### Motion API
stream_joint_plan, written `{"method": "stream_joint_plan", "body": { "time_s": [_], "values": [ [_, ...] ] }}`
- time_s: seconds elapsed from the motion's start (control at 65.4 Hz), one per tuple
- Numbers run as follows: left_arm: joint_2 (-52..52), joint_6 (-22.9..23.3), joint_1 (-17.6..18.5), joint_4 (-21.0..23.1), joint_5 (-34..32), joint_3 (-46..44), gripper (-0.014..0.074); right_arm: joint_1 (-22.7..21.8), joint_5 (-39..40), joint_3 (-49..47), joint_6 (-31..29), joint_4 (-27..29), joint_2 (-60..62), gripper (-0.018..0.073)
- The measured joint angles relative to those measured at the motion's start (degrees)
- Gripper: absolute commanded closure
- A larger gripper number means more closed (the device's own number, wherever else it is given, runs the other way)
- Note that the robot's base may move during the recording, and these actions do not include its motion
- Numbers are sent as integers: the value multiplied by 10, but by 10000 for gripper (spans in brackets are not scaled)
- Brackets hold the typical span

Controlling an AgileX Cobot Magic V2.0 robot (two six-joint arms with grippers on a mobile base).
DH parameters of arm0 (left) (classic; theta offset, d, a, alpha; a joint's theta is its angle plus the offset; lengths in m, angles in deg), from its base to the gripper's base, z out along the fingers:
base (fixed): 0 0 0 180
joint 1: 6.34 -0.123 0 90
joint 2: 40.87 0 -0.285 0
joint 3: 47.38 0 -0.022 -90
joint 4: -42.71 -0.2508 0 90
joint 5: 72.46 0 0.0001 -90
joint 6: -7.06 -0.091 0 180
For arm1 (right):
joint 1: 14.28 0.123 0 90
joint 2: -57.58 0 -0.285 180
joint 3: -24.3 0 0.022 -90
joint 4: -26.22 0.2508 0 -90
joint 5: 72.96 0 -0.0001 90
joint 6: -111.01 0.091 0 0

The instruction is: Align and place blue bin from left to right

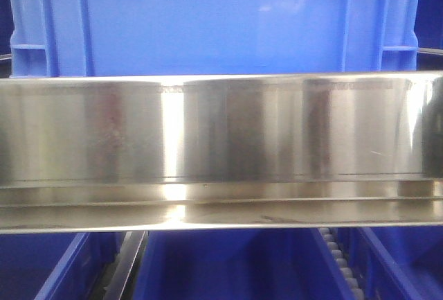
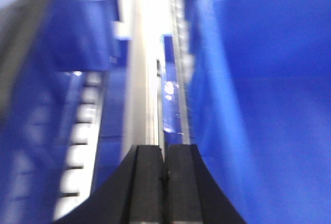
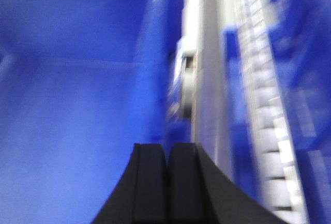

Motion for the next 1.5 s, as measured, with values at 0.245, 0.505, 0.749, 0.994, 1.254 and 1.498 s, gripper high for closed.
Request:
{"method": "stream_joint_plan", "body": {
  "time_s": [0.245,0.505,0.749,0.994,1.254,1.498],
  "values": [
    [41,18,22,0,24,-41,707,20,-73,-91,40,-30,-64,615],
    [44,19,23,1,32,-44,707,26,-96,-121,45,-33,-83,615],
    [44,19,23,4,32,-44,707,37,-105,-124,45,-43,-83,390],
    [44,19,23,4,34,-44,707,40,-110,-124,50,-46,-89,320],
    [44,19,23,4,40,-44,707,40,-112,-124,60,-47,-116,320],
    [44,19,23,4,43,-44,707,40,-113,-124,61,-47,-140,320]
  ]
}}
